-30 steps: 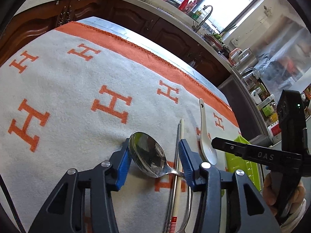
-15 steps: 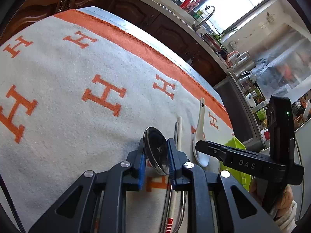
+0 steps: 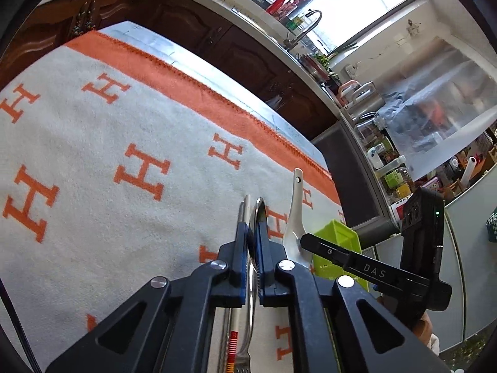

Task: Organize utensils
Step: 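Grasp the white ceramic spoon with the right tool while the left tool grasps a silver spoon, then lower the white ceramic spoon and silver spoon into the green tray and open both tools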

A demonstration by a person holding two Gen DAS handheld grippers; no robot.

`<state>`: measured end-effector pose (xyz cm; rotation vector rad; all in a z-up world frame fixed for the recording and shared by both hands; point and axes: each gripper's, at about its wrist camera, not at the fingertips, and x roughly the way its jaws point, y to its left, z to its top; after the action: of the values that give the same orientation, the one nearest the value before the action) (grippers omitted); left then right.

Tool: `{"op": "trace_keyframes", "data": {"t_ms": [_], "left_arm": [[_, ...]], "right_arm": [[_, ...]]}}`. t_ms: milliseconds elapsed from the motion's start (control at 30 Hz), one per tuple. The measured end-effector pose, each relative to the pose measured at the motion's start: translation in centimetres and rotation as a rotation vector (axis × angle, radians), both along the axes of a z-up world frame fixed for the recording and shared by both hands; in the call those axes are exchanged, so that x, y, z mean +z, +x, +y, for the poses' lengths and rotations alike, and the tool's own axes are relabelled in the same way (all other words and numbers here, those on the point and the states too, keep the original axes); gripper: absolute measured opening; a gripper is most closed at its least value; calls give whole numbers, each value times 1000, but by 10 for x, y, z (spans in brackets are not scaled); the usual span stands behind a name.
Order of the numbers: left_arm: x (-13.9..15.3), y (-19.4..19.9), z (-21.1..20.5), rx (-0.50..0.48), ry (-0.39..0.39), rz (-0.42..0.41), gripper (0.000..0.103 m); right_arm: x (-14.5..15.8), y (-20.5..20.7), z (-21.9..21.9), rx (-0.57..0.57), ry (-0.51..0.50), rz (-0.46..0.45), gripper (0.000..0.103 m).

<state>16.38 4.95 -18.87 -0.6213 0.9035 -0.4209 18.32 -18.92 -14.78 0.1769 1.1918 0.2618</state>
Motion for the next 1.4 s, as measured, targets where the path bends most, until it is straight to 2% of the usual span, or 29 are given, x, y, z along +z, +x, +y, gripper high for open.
{"op": "trace_keyframes", "data": {"t_ms": [233, 433, 600, 733, 1000, 1200, 1400], "left_arm": [[59, -24, 4, -65, 47, -75, 3], [99, -52, 8, -123, 18, -110, 3], [128, -71, -9, -216, 23, -135, 4], [141, -79, -35, -293, 39, -150, 4], [139, -80, -98, -452, 100, -129, 4], [109, -73, -150, -579, 215, -68, 4], [84, -64, -187, -624, 299, -42, 3]], "right_arm": [[41, -29, -20, -58, 97, -82, 2], [76, -65, -41, -95, 135, -156, 2], [98, -101, -68, -145, 132, -212, 2], [107, -129, -93, -197, 85, -250, 2], [90, -168, -129, -290, 7, -235, 2], [74, -178, -137, -310, -20, -208, 2], [57, -182, -134, -303, -44, -175, 2]]}}
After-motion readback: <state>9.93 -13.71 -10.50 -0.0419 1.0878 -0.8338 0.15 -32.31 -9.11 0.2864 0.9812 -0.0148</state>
